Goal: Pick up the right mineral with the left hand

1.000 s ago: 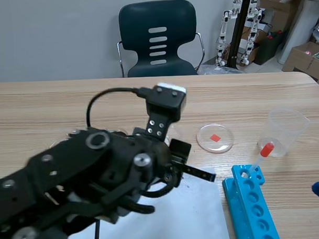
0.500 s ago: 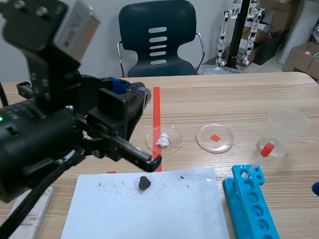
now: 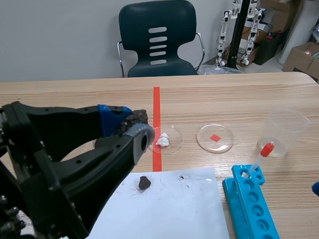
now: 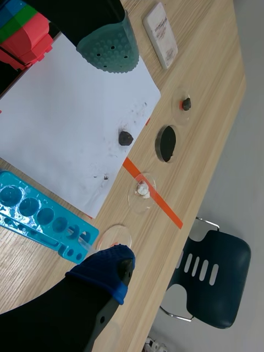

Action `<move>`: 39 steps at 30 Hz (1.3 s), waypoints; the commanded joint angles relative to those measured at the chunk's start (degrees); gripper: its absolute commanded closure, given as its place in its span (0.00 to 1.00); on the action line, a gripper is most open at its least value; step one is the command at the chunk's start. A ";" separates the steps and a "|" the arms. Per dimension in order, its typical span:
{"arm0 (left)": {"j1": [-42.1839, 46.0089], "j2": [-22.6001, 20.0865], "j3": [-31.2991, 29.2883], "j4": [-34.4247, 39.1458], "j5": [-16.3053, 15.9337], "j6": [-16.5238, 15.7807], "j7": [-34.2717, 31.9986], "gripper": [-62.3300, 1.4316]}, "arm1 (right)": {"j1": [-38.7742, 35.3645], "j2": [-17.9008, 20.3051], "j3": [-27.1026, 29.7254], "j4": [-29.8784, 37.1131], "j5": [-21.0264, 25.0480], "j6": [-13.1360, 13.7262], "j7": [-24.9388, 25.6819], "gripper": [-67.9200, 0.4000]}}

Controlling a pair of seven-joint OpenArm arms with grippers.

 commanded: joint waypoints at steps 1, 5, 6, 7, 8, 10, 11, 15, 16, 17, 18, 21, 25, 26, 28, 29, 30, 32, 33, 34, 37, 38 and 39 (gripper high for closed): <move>1.07 0.96 -0.90 0.31 -0.07 -0.02 -0.81 0.85 | 0.24 0.26 0.17 1.14 0.17 0.00 1.01 0.00; 3.30 1.44 -3.48 -0.94 -0.35 -0.42 -0.87 0.85 | 0.24 0.26 0.17 1.14 0.17 0.00 1.01 0.00; 3.45 1.49 -3.78 -1.44 -0.37 -0.46 -0.92 0.85 | 0.24 0.26 0.17 1.14 0.17 0.00 1.01 0.00; 3.65 1.51 -4.00 -2.19 -0.37 -0.48 -1.03 0.85 | 0.24 0.26 0.17 1.14 0.17 0.00 1.01 0.00; 3.72 1.51 -4.07 -2.95 -0.42 -0.50 -1.36 0.85 | 0.24 0.26 0.17 1.14 0.17 0.00 1.01 0.00; 3.72 1.53 -4.11 -5.01 -0.46 -0.66 -2.19 0.85 | 0.24 0.26 0.17 1.14 0.17 0.00 1.01 0.00; 3.72 1.53 -4.11 -6.14 -0.46 -0.66 -2.82 0.85 | 0.24 0.26 0.17 1.14 0.17 0.00 1.01 0.00; 3.69 1.53 -4.76 -10.60 -0.44 -0.63 -5.11 0.85 | 0.24 0.26 0.17 1.14 0.17 0.00 1.01 0.00; 3.69 1.55 -5.20 -11.47 -0.44 -0.63 -5.49 0.85 | 0.24 0.26 0.17 1.14 0.17 0.00 1.01 0.00; 3.69 1.55 -5.70 -12.31 -0.44 -0.63 -6.08 0.85 | 0.24 0.26 0.17 1.14 0.17 0.00 1.01 0.00; 3.69 1.55 -6.23 -13.03 -0.44 -0.63 -6.38 0.85 | 0.24 0.26 0.17 1.14 0.17 0.00 1.01 0.00; 3.69 2.08 -8.68 -14.75 0.20 -0.63 -6.32 0.85 | 0.24 0.26 0.17 1.14 0.17 0.00 1.01 0.00; 3.72 3.91 -13.16 -15.85 0.17 -0.66 -6.27 0.85 | 0.24 0.26 0.17 1.14 0.17 0.00 1.01 0.00; 3.72 4.48 -14.25 -15.85 0.17 -0.66 -6.16 0.85 | 0.24 0.26 0.17 1.14 0.17 0.00 1.01 0.00; 4.11 5.55 -16.52 -15.85 0.20 -0.66 -6.16 0.85 | 0.24 0.26 0.17 1.14 0.17 0.00 1.01 0.00; 4.37 6.23 -17.88 -15.85 0.28 -0.66 -6.14 0.85 | 0.24 0.26 0.17 1.14 0.17 0.00 1.01 0.00; 4.55 6.71 -18.88 -15.87 0.39 -0.63 -6.14 0.85 | 0.24 0.26 0.17 1.14 0.17 0.00 1.01 0.00; 4.83 7.80 -21.11 -15.87 0.39 -0.66 -6.12 0.85 | 0.24 0.26 0.17 1.14 0.17 0.00 1.01 0.00; 5.07 8.44 -22.25 -15.87 0.42 -0.66 -6.12 0.85 | 0.24 0.26 0.17 1.14 0.17 0.00 1.01 0.00; 5.35 9.14 -23.47 -15.87 0.79 -0.66 -6.16 0.85 | 0.24 0.26 0.17 1.14 0.17 0.00 1.01 0.00; 6.60 11.43 -26.97 -15.87 3.67 -0.92 -6.36 0.85 | 0.24 0.26 0.17 1.14 0.17 0.00 1.01 0.00; 6.93 12.02 -27.76 -15.87 3.65 -1.16 -6.34 0.85 | 0.24 0.26 0.17 1.14 0.17 0.00 1.01 0.00; 7.28 12.52 -28.55 -15.87 3.93 -1.86 -6.38 0.85 | 0.24 0.26 0.17 1.14 0.17 0.00 1.01 0.00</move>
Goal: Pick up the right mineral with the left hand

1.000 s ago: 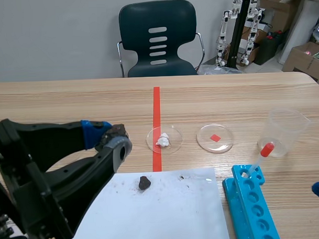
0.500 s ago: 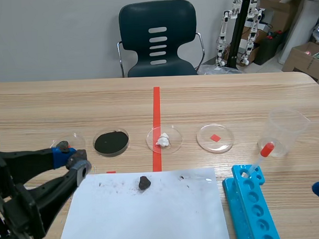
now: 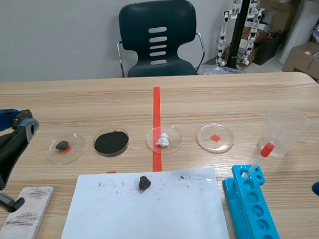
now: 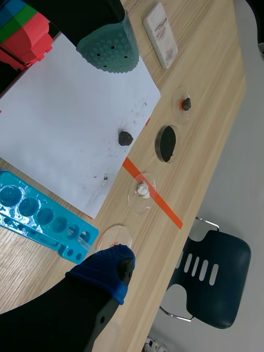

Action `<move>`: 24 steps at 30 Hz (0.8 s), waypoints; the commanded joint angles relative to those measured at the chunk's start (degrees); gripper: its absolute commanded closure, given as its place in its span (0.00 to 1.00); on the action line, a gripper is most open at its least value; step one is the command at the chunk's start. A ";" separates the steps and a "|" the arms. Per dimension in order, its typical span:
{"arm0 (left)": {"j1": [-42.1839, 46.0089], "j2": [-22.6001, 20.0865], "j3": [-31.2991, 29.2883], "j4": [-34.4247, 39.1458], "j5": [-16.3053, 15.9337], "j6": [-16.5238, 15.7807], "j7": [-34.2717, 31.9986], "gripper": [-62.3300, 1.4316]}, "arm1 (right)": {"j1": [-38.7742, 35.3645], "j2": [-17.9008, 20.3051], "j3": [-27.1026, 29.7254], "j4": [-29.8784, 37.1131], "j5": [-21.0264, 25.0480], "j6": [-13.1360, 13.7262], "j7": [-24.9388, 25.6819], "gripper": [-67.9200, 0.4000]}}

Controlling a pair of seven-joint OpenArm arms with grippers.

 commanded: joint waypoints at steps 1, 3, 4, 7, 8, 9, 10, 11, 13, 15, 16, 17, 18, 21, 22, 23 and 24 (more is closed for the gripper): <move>0.68 0.85 -0.59 1.38 0.98 -1.97 -1.18 0.85 | 0.24 0.26 0.17 1.14 0.17 0.00 1.01 0.00; 0.76 1.49 -1.62 1.38 2.89 -6.56 -1.16 0.85 | 0.24 0.26 0.17 1.14 0.17 0.00 1.01 0.00; 0.74 1.64 -1.95 1.38 3.43 -9.03 -1.18 0.85 | 0.22 0.26 0.17 1.14 0.17 0.00 1.01 0.00; 0.74 1.62 -2.01 1.38 3.52 -13.75 -1.60 0.85 | 0.22 0.26 0.17 1.14 0.17 0.00 1.01 0.00; 0.74 1.62 -2.01 1.38 3.50 -15.34 -1.99 0.85 | 0.22 0.26 0.17 1.14 0.17 0.00 1.01 0.00; 0.74 1.62 -2.01 1.38 3.48 -16.76 -2.60 0.85 | 0.22 0.26 0.17 1.14 0.17 0.00 1.01 0.00; 0.74 1.62 -2.01 1.38 3.48 -18.53 -3.41 0.85 | 0.22 0.26 0.17 1.14 0.17 0.00 1.01 0.00; 0.74 1.62 -2.01 1.38 3.48 -19.67 -4.24 0.85 | 0.22 0.26 0.17 1.14 0.17 0.00 1.01 0.00; 0.72 1.62 -2.01 1.38 3.45 -20.94 -5.40 0.85 | 0.22 0.26 0.17 1.14 0.17 0.00 1.01 0.00; 0.72 1.62 -2.01 1.38 3.48 -21.11 -5.66 0.85 | 0.22 0.26 0.17 1.14 0.17 0.00 1.01 0.00; 0.72 1.62 -2.01 1.38 3.48 -21.11 -5.64 0.85 | 0.22 0.26 0.17 1.14 0.17 0.00 1.01 0.00; 0.72 1.62 -1.99 1.38 3.48 -21.11 -5.64 0.85 | 0.22 0.26 0.17 1.14 0.17 0.00 1.01 0.00; 0.70 1.62 -1.99 1.38 3.48 -21.11 -5.64 0.85 | 0.22 0.26 0.17 1.14 0.17 0.00 1.01 0.00; 0.70 1.62 -1.99 1.38 3.48 -21.11 -5.64 0.85 | 0.22 0.26 0.17 1.14 0.17 0.00 1.01 0.00; 0.70 1.62 -1.99 1.38 3.48 -21.11 -5.64 0.85 | 0.22 0.26 0.17 1.14 0.17 0.00 1.01 0.00; 0.70 1.62 -1.99 1.38 3.48 -21.11 -5.64 0.85 | 0.22 0.26 0.17 1.14 0.17 0.00 1.01 0.00; 0.70 1.62 -1.99 1.38 3.48 -21.11 -5.64 0.85 | 0.22 0.26 0.17 1.14 0.17 0.00 1.01 0.00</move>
